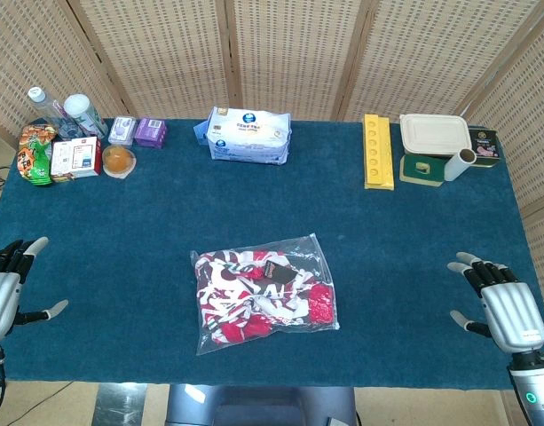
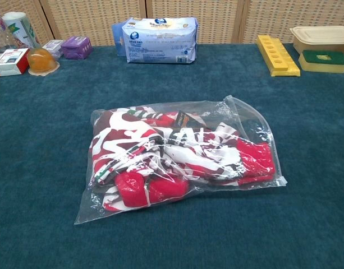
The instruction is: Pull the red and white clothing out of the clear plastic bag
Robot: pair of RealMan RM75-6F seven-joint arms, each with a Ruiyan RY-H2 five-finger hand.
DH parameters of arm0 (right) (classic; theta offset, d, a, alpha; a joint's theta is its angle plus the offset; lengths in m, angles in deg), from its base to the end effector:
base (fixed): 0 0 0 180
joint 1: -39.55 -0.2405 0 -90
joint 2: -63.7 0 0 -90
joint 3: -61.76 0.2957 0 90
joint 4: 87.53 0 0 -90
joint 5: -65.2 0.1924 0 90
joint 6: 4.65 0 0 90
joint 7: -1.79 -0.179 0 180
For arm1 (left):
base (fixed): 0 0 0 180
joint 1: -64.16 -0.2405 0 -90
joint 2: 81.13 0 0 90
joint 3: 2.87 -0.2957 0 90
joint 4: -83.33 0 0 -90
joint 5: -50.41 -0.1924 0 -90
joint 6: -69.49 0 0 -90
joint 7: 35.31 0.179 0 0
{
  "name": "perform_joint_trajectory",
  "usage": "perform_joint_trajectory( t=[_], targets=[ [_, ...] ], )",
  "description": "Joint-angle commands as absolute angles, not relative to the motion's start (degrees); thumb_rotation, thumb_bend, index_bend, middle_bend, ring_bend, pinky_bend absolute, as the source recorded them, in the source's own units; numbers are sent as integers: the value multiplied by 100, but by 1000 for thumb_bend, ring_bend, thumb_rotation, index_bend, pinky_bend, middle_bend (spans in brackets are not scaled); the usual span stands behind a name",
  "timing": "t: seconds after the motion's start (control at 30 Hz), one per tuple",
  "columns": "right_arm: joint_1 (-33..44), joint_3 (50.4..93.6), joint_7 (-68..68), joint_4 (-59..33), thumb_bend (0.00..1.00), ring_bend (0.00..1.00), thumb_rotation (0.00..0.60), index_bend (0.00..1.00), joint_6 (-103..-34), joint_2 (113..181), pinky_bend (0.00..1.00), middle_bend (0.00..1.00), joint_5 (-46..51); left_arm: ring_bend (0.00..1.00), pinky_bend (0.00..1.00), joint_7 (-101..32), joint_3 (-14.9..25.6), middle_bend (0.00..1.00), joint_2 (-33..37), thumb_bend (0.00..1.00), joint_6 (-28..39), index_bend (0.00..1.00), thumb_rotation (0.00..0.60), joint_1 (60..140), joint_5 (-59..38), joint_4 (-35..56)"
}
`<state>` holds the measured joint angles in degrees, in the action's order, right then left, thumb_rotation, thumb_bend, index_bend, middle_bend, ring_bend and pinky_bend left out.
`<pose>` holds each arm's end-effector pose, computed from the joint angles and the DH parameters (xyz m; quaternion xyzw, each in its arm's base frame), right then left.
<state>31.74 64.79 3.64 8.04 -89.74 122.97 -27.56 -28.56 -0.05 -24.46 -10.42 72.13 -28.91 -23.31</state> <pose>-0.3010 -0.2318 0.2083 0.6490 -0.3241 0.4075 0.5547 -0.3090 0.2290 0.2054 -0.5978 -0.4247 -0.3589 0.5775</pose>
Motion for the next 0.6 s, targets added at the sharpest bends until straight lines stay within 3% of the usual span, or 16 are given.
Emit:
perform_joint_trajectory(
  t=[0.03,0.33,0.6],
  targets=[
    [3160,6486,343,799,189,296,600,280,-8959,12304,297,234,-2746,59,95,-2846,-3,124,-2424,117,-998,69,600,7233,-2861,-2331],
    [3170,6482,313,750,188,296,600,280,-9003,12315,297,234,-2764,58,95,-2846,-20,124,-2399,117,-872,69,600,7320,-2960,-2363],
    [3235,6435,265,743,190,296,600,280,-9098,12293,297,234,-2821,58,95,-2845,-36,124,-2345,118,-346,69,600,7712,-3290,-2516]
  ],
)
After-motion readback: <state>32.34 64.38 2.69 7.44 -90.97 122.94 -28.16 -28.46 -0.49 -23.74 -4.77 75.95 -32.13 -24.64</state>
